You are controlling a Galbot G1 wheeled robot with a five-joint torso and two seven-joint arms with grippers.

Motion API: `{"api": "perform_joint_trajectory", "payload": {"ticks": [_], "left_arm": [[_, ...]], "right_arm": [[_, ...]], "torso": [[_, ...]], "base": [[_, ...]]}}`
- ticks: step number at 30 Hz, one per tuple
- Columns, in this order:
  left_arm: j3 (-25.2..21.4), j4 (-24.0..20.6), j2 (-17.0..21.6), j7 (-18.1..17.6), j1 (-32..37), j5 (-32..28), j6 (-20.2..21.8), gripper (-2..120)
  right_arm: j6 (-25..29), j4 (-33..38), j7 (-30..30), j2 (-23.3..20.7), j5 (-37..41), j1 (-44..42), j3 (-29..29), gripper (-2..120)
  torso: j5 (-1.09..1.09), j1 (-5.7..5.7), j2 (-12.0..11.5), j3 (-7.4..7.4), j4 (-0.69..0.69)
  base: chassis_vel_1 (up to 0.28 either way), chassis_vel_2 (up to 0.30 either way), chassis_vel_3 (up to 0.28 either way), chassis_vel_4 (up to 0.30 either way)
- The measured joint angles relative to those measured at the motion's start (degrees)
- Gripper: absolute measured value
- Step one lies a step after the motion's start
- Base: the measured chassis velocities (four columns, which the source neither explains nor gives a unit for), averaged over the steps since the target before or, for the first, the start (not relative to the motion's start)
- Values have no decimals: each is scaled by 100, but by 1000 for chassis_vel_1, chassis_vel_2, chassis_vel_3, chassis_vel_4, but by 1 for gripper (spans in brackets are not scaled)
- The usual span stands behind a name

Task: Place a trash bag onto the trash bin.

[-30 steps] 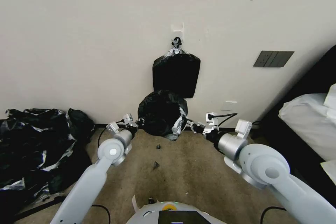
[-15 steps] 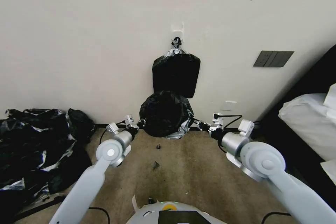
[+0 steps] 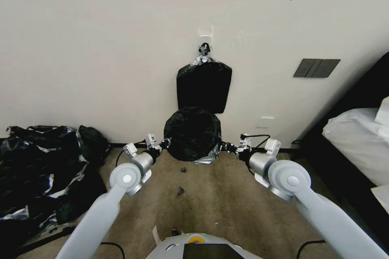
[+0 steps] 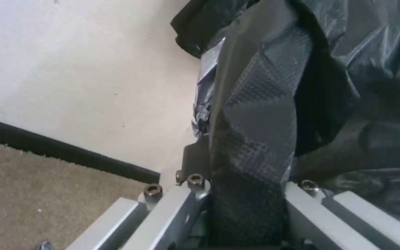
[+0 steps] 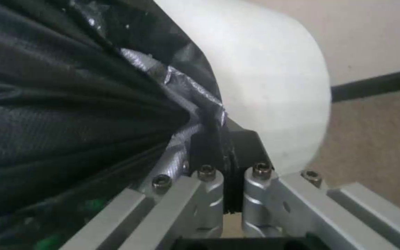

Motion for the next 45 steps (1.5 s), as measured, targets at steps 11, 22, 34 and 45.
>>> {"api": "perform_joint_trajectory", "payload": {"ticks": [11,22,34,45], "left_arm": [[214,-43,-66,-444,-190,580,24,1],[540,-100,-88,-1101,-454,846,209,1],[1079,-393,76,-1301,-289,1691,361,1],[1912,-413,-41,-1397,-343,3384,-8,1]], "right_arm": [[-144,385,94,-66,-1119,-412,174,22],[-281,993,-64,123,-1804,-1465,876,60],[-303,1477,222,-429,-1838,-158,756,98],[-582,1395,396,-403,-1503,1030,-1386,67]], "torso": [[-1,0,0,0,0],[0,0,0,0,0],[0,0,0,0,2],[0,0,0,0,-2]], "base": [[0,0,0,0],[0,0,0,0],[0,0,0,0],[0,0,0,0]]}}
